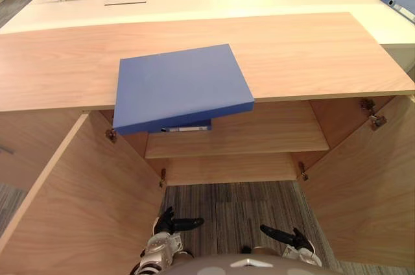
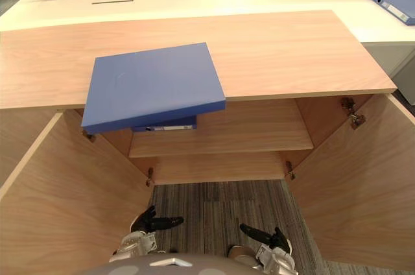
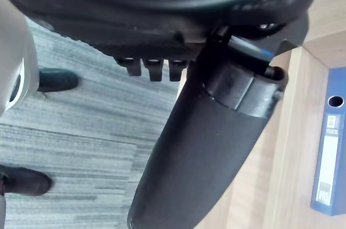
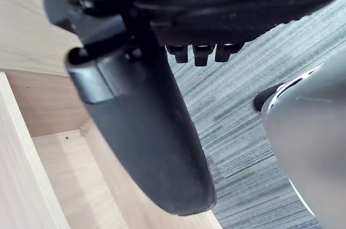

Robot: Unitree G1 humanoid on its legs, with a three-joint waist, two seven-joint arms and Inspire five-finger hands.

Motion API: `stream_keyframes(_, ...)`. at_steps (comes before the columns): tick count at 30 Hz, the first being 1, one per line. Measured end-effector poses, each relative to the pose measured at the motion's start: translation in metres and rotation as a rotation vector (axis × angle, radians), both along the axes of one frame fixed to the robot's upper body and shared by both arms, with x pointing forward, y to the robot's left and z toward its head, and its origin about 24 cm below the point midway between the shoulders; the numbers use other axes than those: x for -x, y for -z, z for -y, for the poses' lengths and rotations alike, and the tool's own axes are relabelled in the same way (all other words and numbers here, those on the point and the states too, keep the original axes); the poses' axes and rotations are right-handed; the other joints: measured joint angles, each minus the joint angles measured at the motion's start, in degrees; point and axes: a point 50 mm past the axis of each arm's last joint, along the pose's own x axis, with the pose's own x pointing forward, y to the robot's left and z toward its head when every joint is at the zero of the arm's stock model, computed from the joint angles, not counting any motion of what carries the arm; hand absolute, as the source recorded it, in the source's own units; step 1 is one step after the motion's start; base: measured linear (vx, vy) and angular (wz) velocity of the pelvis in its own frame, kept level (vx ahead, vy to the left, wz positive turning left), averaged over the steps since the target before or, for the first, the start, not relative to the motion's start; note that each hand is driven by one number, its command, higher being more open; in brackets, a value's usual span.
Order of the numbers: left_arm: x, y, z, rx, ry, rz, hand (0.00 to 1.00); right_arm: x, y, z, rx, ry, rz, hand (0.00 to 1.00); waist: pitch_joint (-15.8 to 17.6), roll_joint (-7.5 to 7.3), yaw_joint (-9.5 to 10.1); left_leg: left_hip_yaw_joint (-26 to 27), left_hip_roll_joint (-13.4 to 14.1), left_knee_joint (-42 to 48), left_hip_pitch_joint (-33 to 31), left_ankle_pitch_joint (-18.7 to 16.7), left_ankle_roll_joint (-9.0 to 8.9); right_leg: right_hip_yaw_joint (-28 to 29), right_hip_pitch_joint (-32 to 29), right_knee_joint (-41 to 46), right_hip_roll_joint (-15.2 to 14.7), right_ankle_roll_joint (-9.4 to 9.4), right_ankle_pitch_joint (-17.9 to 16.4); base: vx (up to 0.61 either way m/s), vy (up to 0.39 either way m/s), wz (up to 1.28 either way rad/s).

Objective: Walk over to the cabinet, pick up the folder, carry it to the office cabinet, place the folder inside the office cabinet, then close the office cabinet door

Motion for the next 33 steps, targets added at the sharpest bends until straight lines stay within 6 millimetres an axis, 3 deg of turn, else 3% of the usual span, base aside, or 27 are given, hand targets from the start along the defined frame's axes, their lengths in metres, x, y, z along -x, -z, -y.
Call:
stream_keyframes(11, -0.003, -0.006, -0.009, -0.089, 0.124, 0.038, 1.00, 0.004, 0.002, 0.004, 0.024, -0.047, -0.040, 1.00, -0.8, -0.59, -0.16, -5.4, -1.9, -5.0, 0.1, 3.0, 1.46, -0.7, 1.2, -5.9, -0.1, 0.34, 3.7, -0.06, 0.022, 0.07)
stream_keyframes(14, -0.021, -0.026, -0.023, -0.166, 0.096, 0.174, 1.00, 0.005, 0.002, 0.003, 0.039, -0.069, -0.049, 1.00, -0.8, -0.98, -0.07, -7.3, -2.0, -6.4, 0.0, 4.1, 1.48, -2.2, 1.6, -6.3, -0.1, 0.34, 3.7, -0.05, -0.018, 0.28)
stream_keyframes(21, -0.055, -0.086, -0.050, -0.350, -0.005, 0.516, 1.00, 0.004, 0.001, 0.004, 0.051, -0.074, -0.043, 1.00, -1.0, -0.35, 0.53, -9.0, -2.2, -7.4, 0.2, 4.3, 1.44, -2.7, 2.0, -6.9, 0.1, 0.28, 3.7, 0.00, -0.001, 0.04)
stream_keyframes(28, -0.062, -0.121, -0.052, -0.396, -0.039, 0.676, 1.00, 0.007, 0.000, 0.008, 0.063, -0.072, -0.036, 1.00, -0.9, -0.80, 0.54, -11.1, -2.2, -7.4, 1.4, 4.2, 1.66, -2.5, 3.8, -6.9, 0.0, 0.07, 3.6, 0.00, 0.013, 0.10)
stream_keyframes(33, -0.069, -0.163, -0.054, -0.434, -0.051, 0.885, 1.00, 0.013, 0.001, 0.009, 0.065, -0.102, -0.049, 1.00, -1.0, -0.54, 1.27, -11.2, -2.3, -7.1, 1.8, 4.1, 1.67, -2.2, 4.3, -6.8, -0.1, 0.01, 3.5, -0.06, 0.008, -0.01)
